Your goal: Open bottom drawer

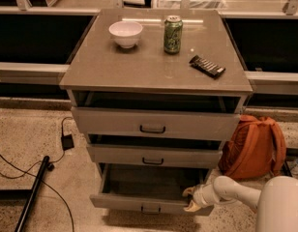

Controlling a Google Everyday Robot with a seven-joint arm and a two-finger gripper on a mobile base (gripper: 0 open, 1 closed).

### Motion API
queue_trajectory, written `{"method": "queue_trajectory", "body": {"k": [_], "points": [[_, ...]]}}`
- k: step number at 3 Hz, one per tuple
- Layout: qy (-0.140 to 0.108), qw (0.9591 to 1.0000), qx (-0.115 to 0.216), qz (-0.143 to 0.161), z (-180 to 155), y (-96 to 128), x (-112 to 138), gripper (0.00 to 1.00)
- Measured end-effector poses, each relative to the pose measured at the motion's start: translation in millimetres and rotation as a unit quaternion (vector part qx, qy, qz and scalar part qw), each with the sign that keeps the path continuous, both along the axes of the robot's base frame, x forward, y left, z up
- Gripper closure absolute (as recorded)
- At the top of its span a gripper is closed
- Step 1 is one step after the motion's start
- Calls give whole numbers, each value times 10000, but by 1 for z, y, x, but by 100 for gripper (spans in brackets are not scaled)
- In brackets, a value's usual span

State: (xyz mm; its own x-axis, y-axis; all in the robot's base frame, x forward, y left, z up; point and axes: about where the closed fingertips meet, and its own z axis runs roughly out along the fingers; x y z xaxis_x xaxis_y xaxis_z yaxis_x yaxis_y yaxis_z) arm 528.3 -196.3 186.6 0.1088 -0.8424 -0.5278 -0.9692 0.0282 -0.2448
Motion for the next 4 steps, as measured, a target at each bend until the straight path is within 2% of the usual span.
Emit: {"method": "queue_trajectory", "body": {"k": [1,2,3,4], "points": [[179,9995,242,110,20,6,-40,24],[391,9984,340,220,16,17,-70,2],[391,9984,340,220,16,17,-70,0],[535,9977,351,244,10,19,-69,0]]}}
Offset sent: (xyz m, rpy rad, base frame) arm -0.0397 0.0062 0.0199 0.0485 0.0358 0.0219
